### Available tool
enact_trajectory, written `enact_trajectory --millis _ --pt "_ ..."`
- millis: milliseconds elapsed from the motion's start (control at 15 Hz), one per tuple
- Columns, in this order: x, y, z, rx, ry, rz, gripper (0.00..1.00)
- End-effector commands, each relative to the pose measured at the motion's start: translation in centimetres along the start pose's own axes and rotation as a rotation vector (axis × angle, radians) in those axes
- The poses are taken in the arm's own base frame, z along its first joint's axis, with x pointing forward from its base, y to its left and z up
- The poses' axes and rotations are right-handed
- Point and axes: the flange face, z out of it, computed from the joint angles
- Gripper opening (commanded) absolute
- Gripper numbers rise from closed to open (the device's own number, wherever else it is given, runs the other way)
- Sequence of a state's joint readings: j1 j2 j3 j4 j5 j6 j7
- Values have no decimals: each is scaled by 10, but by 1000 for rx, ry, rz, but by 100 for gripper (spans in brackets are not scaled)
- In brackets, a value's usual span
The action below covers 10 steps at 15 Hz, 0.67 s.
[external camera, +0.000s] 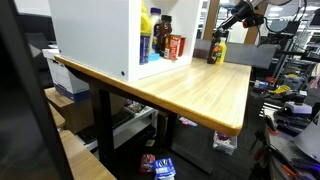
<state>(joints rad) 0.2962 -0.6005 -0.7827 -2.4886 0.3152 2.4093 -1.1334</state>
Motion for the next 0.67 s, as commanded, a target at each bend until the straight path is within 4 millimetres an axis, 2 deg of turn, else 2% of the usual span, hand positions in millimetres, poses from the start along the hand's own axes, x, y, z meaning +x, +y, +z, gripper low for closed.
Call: enact_trajectory --millis 0,267,400,600 --pt "12 -4 -10 -32 -24 34 62" --pt "29 -24 -31 -85 -23 19 82" --pt "43 -43 -45 -114 -20 38 93" --pt "50 -67 -51 -144 -54 194 99"
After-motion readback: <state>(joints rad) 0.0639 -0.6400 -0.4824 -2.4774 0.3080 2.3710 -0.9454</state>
